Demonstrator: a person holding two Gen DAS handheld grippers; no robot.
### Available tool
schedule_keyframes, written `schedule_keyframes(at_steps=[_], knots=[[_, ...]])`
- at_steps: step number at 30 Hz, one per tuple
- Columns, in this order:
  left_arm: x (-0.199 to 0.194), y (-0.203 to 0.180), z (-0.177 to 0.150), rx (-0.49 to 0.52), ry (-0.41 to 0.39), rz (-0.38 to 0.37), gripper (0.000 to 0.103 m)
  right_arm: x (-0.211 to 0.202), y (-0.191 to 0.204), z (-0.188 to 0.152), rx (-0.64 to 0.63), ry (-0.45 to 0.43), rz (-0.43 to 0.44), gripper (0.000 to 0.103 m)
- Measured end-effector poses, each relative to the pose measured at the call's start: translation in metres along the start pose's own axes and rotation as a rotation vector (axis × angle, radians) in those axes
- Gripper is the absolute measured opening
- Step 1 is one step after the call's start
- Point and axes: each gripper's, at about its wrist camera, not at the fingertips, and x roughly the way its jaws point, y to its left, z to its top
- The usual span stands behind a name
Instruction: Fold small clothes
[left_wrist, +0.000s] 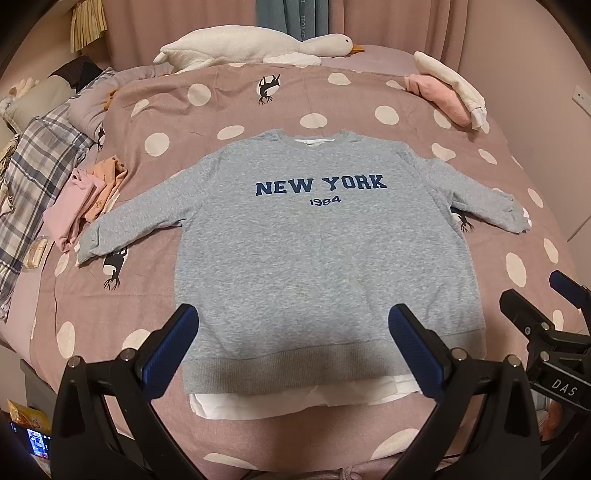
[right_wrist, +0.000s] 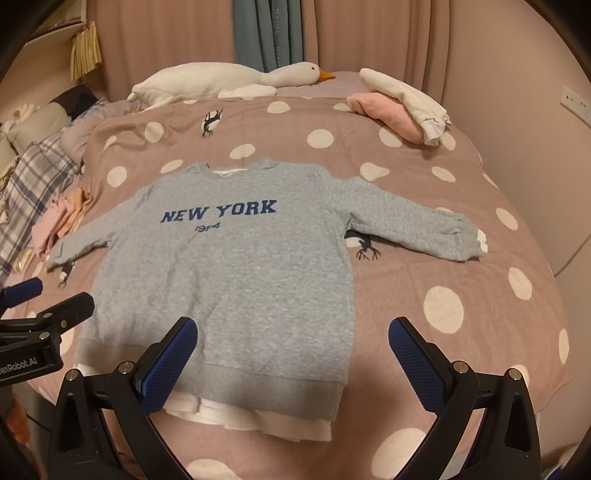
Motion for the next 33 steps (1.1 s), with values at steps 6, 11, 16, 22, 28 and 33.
schedule_keyframes(at_steps=[6,11,16,22,28,33], knots=[[0.0001,0.0000,0.0002,0.002,-0.002,0.003,0.103,0.0003,0.0006,0.0006,-0.001,0.002,0.000,0.102],[0.0005,-0.0006,-0.0001,0.003,0.000,0.008,0.103,0.0007,0.0006,0.0002,-0.001,0.002,-0.001,0.102],[0.0006,-0.0007,0.0000,0.006,0.001,0.007,0.103,0.0013,0.0008,-0.0011,-0.001,0.004,-0.003,0.102],[0.0006,-0.0012,0.0006,0.007,0.001,0.008,0.103,0.0020,0.0006,-0.0023,-0.002,0.002,-0.001,0.102],[0.0004,-0.0014,0.0010,0.007,0.001,0.007,0.103,0.0016,0.0008,-0.0017,-0.002,0.004,-0.002,0.102],[0.0002,-0.0014,0.0012,0.007,0.001,0.006,0.103,0.0022,0.0017,-0.0019,-0.003,0.004,-0.001,0.102]])
